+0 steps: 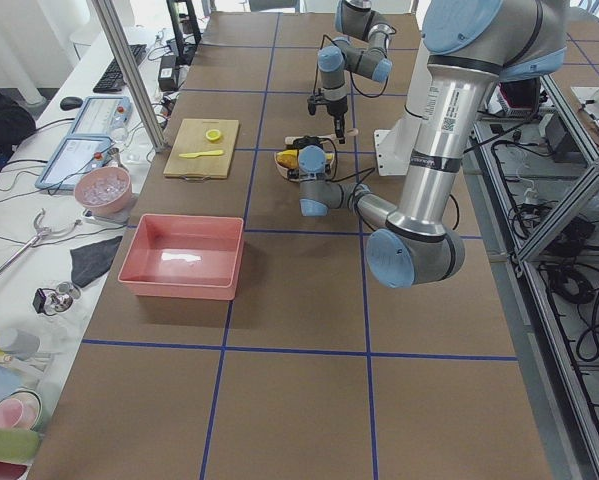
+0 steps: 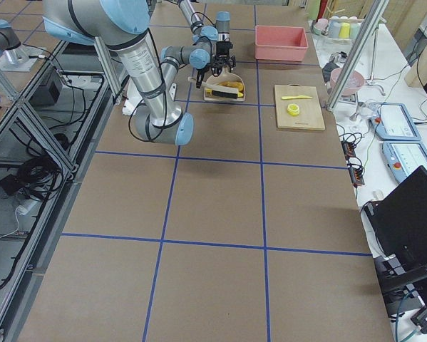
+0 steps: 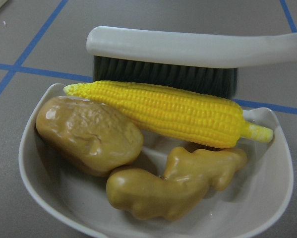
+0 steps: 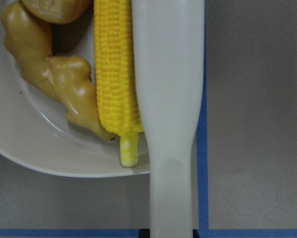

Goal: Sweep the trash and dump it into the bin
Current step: 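Sweep the corn, potato and ginger into the dustpan with the right-held brush, then carry the brush back and set it down with the right gripper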

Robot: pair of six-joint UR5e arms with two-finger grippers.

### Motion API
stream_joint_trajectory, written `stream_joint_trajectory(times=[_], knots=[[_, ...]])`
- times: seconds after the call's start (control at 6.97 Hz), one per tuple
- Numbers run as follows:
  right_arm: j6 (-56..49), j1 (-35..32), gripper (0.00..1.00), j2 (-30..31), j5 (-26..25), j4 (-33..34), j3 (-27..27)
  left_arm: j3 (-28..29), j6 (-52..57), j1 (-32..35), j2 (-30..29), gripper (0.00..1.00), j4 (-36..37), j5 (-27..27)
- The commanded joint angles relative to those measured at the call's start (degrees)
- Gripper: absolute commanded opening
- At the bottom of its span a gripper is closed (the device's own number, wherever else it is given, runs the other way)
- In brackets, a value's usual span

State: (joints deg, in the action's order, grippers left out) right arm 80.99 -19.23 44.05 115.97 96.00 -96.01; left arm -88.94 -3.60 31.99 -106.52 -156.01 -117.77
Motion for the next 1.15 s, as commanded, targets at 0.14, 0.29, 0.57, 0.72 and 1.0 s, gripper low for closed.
stream_joint_trajectory(times=[0.14, 0.29, 0.57, 0.72, 1.0], knots=[[-0.2, -1.4, 0.00, 1.2, 2.4, 0.5, -2.3, 0.1, 0.1, 0.0, 0.0, 0.98, 0.0, 0.0], [-1.6, -2.3, 0.00, 2.7, 3.0, 0.9, -3.6, 0.1, 0.0, 0.0, 0.0, 0.98, 0.0, 0.0], [-5.1, -4.0, 0.00, 5.1, 3.9, 3.9, -6.7, 0.1, 0.1, 0.0, 0.0, 0.98, 0.0, 0.0], [-6.9, -5.1, 0.00, 7.3, 4.5, 5.8, -9.7, 0.1, 0.1, 0.0, 0.0, 0.98, 0.0, 0.0], [-9.6, -8.2, 0.00, 17.4, 4.7, 6.0, -19.2, 0.1, 0.1, 0.0, 0.0, 0.98, 0.0, 0.0]])
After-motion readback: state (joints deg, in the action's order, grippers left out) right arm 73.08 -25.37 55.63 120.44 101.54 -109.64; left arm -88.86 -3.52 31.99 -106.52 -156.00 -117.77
